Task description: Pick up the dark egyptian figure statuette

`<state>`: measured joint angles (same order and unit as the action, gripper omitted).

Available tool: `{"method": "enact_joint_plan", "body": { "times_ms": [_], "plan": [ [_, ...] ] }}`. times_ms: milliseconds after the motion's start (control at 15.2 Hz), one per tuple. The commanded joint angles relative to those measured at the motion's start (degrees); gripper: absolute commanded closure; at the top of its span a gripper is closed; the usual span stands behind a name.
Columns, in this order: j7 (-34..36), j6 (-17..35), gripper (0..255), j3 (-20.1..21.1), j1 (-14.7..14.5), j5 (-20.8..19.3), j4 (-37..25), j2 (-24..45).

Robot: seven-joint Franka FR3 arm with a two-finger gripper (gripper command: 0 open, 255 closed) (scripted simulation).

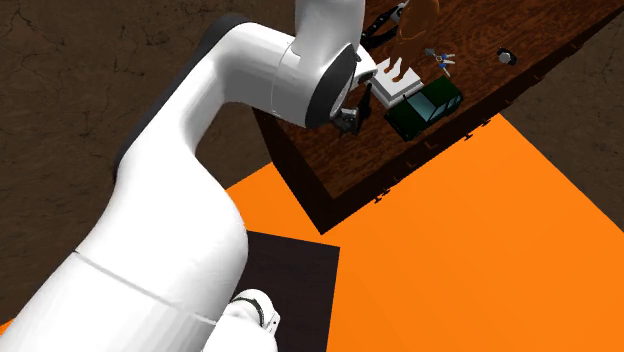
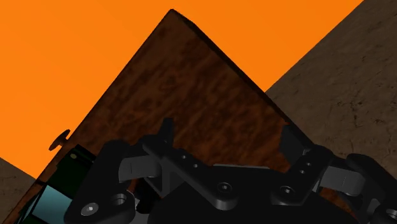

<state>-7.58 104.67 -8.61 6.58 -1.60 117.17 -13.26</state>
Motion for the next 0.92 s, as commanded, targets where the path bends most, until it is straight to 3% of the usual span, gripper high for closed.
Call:
{"method": "enact_joint_plan", "body": {
  "times_ms": [0, 660, 858],
  "plan": [
    [-1.2, 0.9, 0, -1.1, 0.4, 1.2, -3.9, 4.1],
    [-7.3, 0.1, 0, -5.1, 4.5, 9.9, -27.2, 24.3],
    [-7.5, 2.4, 0, -5.0, 4.4, 9.9, -24.9, 24.3]
  ]
}}
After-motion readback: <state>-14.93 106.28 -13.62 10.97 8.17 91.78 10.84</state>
